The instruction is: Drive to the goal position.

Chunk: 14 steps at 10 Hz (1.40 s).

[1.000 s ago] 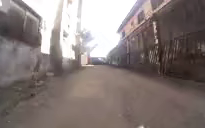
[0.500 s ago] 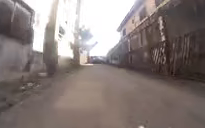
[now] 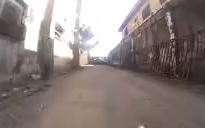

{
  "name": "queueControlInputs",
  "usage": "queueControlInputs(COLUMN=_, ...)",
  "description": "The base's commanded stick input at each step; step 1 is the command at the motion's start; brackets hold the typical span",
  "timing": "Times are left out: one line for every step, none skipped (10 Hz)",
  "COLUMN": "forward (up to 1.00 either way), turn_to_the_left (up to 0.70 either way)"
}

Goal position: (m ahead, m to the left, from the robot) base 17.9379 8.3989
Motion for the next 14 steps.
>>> queueControlInputs(forward=1.00, turn_to_the_left=0.00)
queueControlInputs(forward=1.00, turn_to_the_left=0.00)
queueControlInputs(forward=1.00, turn_to_the_left=0.00)
queueControlInputs(forward=1.00, turn_to_the_left=0.00)
queueControlInputs(forward=1.00, turn_to_the_left=0.00)
queueControlInputs(forward=1.00, turn_to_the_left=0.00)
queueControlInputs(forward=1.00, turn_to_the_left=0.00)
queueControlInputs(forward=1.00, turn_to_the_left=0.00)
queueControlInputs(forward=1.00, turn_to_the_left=0.00)
queueControlInputs(forward=1.00, turn_to_the_left=0.00)
queueControlInputs(forward=1.00, turn_to_the_left=0.00)
queueControlInputs(forward=1.00, turn_to_the_left=0.00)
queueControlInputs(forward=1.00, turn_to_the_left=0.00)
queueControlInputs(forward=1.00, turn_to_the_left=0.00)
